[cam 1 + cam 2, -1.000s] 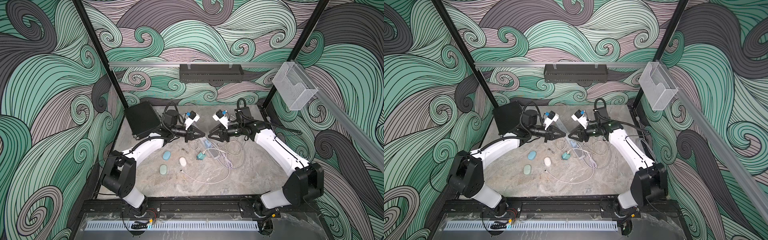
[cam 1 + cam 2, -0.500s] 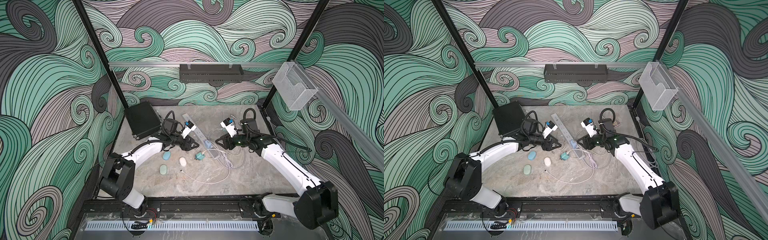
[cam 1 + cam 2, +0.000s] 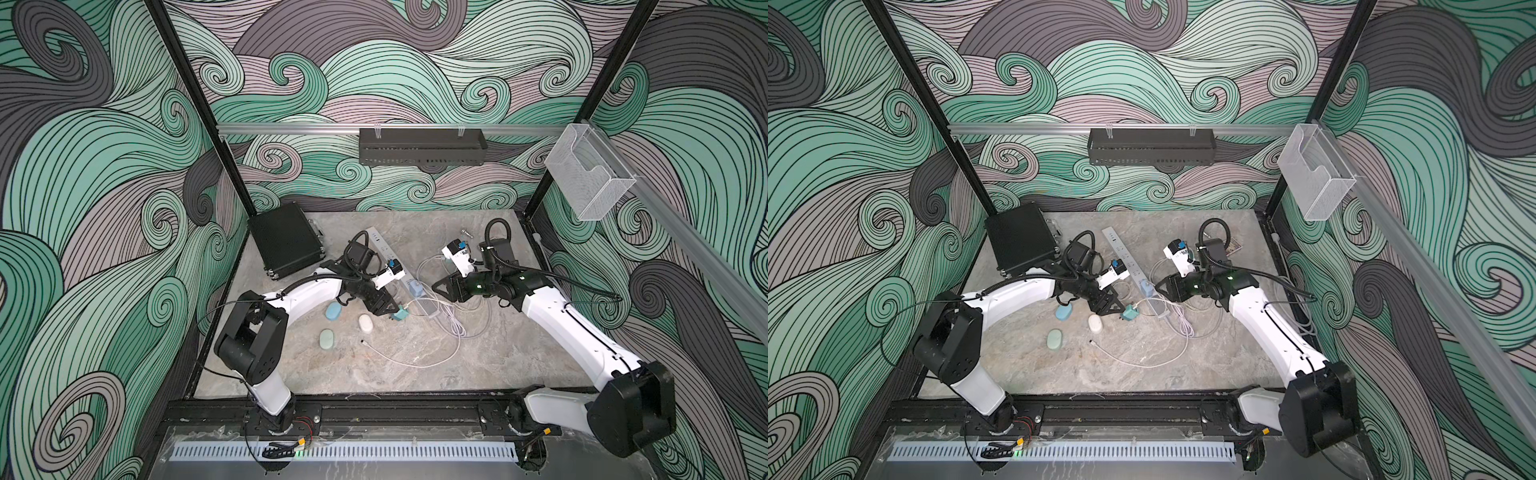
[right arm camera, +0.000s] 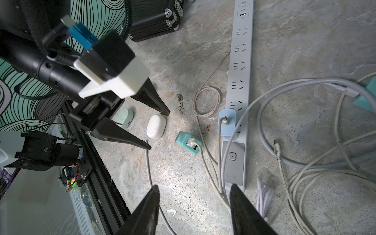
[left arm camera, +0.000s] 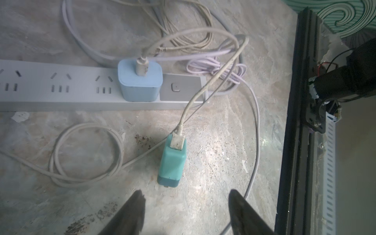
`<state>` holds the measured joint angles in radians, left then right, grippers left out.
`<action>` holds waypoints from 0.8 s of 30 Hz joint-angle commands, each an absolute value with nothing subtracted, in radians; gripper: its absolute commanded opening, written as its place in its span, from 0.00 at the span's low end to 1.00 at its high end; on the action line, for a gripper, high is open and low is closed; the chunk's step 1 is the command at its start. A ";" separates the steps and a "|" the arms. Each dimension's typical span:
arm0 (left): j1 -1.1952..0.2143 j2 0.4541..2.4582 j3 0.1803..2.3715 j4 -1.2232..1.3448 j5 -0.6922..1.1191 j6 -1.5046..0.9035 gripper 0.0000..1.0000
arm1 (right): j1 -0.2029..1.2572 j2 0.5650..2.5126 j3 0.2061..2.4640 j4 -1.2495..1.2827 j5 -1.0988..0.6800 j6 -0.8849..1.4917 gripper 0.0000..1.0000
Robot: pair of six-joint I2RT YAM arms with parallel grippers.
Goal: Charge the bluetooth headset
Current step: Pick up the plug from the center of the board.
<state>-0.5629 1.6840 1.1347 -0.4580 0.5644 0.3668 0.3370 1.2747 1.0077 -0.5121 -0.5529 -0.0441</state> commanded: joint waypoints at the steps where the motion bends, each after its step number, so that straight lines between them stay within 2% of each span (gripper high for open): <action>1: -0.594 1.719 1.173 -0.493 0.499 0.411 0.66 | 0.331 1.268 1.007 -0.530 -0.570 -0.033 0.55; 5: -0.615 1.759 1.188 -0.472 0.422 0.387 0.64 | 0.325 1.260 1.003 -0.531 -0.582 -0.026 0.56; 14: -0.640 1.844 1.261 -0.478 0.405 0.412 0.60 | 0.314 1.238 1.001 -0.534 -0.606 -0.007 0.56; 24: -0.675 1.908 1.302 -0.528 0.417 0.450 0.51 | 0.287 1.234 0.991 -0.537 -0.616 -0.009 0.56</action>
<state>-0.6640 1.8912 1.2789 -0.4923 0.4122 0.4301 0.2958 1.2457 1.0023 -0.5278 -0.5949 -0.0181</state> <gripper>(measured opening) 0.517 0.562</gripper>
